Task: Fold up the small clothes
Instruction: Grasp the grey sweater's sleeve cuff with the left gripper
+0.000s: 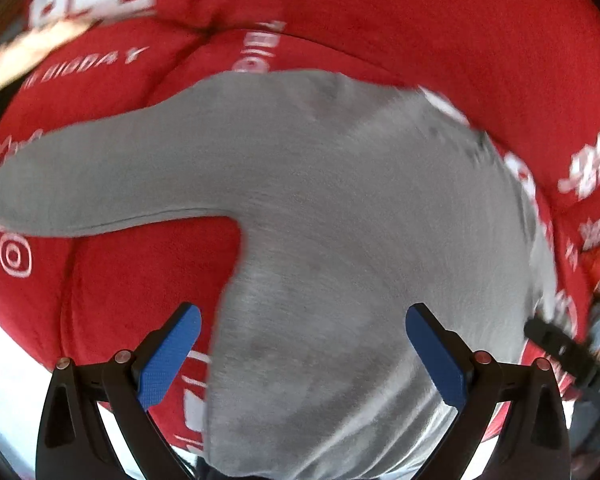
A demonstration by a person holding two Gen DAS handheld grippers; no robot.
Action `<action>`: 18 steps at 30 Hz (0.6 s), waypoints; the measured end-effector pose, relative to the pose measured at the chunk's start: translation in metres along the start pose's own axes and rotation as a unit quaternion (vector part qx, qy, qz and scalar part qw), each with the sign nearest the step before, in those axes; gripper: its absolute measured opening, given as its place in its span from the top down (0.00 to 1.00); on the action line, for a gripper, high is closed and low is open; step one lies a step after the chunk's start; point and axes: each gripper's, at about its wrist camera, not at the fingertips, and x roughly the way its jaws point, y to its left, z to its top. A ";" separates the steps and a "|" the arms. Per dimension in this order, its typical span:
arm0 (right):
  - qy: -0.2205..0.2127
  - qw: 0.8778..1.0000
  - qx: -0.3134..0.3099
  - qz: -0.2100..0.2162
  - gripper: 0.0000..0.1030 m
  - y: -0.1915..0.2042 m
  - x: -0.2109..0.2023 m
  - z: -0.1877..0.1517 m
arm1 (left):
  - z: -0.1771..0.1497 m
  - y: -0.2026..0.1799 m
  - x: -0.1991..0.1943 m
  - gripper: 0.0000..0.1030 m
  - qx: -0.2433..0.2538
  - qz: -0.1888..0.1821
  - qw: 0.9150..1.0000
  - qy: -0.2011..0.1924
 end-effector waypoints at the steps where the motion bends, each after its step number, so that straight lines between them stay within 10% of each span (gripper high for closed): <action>1: 0.002 1.000 -0.002 0.003 0.00 0.002 0.001 0.000 | 0.003 0.014 -0.001 0.00 -0.018 -0.005 1.000 -0.005; 8: 0.019 0.999 -0.033 0.019 0.00 0.032 0.011 -0.005 | 0.016 0.145 -0.012 0.00 -0.163 -0.032 0.983 -0.080; 18: 0.056 0.996 -0.071 0.026 0.00 0.077 0.040 -0.016 | 0.023 0.245 0.027 0.00 -0.304 -0.186 0.928 -0.111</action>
